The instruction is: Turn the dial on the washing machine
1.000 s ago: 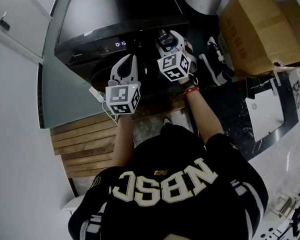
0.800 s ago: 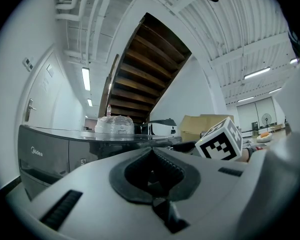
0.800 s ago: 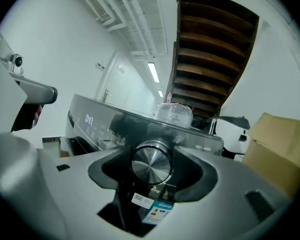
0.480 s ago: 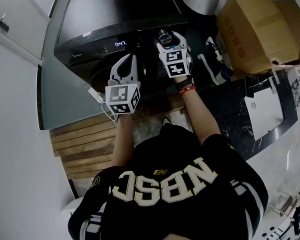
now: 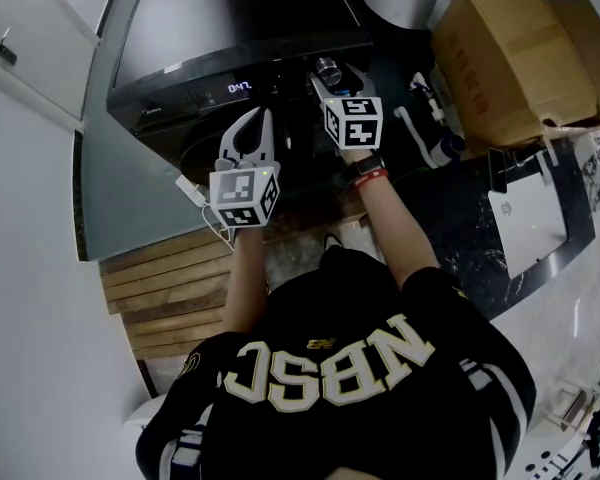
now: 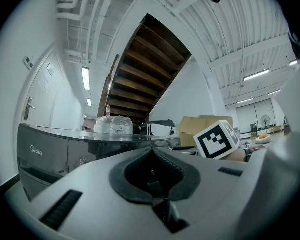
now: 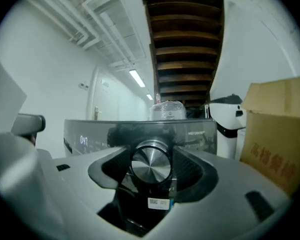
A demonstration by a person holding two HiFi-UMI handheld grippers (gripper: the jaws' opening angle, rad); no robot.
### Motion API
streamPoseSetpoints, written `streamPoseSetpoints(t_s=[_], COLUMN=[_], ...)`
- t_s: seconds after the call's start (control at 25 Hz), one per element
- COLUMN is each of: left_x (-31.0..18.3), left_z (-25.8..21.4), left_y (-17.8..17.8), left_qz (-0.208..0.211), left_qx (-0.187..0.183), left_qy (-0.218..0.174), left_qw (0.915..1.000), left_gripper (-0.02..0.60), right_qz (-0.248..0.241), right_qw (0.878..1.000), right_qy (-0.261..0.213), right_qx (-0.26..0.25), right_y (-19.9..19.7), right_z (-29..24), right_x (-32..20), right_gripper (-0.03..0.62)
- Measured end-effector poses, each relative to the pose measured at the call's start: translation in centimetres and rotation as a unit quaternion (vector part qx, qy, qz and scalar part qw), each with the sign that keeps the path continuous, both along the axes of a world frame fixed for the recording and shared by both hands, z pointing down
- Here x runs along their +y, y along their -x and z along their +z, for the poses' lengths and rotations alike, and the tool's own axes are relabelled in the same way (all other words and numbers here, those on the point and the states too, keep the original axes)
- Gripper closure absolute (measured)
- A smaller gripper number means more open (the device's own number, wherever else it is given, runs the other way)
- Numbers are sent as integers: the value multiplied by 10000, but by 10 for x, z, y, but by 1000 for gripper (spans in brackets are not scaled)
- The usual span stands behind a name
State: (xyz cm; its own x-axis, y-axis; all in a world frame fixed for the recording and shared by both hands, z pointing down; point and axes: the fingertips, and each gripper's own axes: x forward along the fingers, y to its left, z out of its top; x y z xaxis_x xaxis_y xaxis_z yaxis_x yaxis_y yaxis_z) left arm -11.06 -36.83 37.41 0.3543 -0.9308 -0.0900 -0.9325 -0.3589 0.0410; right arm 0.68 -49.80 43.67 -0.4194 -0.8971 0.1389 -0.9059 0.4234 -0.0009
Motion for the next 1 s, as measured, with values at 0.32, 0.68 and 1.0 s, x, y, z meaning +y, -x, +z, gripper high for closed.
streamPoseSetpoints(t_s=[0.32, 0.68, 1.0], left_x=[0, 0, -1], left_z=[1, 3, 4], left_y=[6, 5, 8], left_qz=[-39, 8, -2], left_qx=[24, 59, 53], left_qy=[19, 29, 38], left_qw=[10000, 10000, 10000], left_gripper=[568, 568, 568], right_qz=[210, 239, 295], right_qw=[9954, 9940, 9852], right_qy=[321, 379, 572], right_qx=[-876, -999, -1587], right_y=[-7, -7, -10], right_z=[-5, -2, -3], right_x=[1, 0, -1], right_gripper=[319, 319, 319])
